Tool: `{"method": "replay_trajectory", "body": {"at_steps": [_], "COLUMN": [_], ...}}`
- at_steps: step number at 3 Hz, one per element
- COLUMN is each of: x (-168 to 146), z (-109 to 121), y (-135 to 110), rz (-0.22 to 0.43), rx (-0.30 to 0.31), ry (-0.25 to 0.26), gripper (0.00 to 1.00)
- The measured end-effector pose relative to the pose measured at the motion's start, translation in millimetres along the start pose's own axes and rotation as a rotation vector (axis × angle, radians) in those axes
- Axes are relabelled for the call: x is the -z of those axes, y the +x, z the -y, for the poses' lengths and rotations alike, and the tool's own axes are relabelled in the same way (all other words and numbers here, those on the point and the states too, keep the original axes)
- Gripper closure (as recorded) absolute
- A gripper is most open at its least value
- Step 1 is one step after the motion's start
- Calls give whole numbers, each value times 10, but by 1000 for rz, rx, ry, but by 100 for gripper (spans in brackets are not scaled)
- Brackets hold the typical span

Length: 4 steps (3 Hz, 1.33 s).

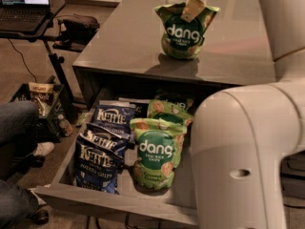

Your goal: Pick green rice chip bag from top drawer and place on counter

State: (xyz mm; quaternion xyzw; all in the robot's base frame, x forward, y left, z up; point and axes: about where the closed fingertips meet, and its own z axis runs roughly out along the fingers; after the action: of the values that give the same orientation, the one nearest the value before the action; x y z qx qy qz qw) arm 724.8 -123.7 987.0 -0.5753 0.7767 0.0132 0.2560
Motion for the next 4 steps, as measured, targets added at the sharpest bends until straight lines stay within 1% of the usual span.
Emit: {"method": "replay_trajectory", "body": {"at_steps": [1, 2, 4], "x": [-185, -228, -319], "z": [81, 157, 244], "y": [-97, -156, -232], "rz": [10, 29, 52], "rx": [-6, -5, -4], "ry": [2, 26, 51], "gripper": [100, 82, 36]}}
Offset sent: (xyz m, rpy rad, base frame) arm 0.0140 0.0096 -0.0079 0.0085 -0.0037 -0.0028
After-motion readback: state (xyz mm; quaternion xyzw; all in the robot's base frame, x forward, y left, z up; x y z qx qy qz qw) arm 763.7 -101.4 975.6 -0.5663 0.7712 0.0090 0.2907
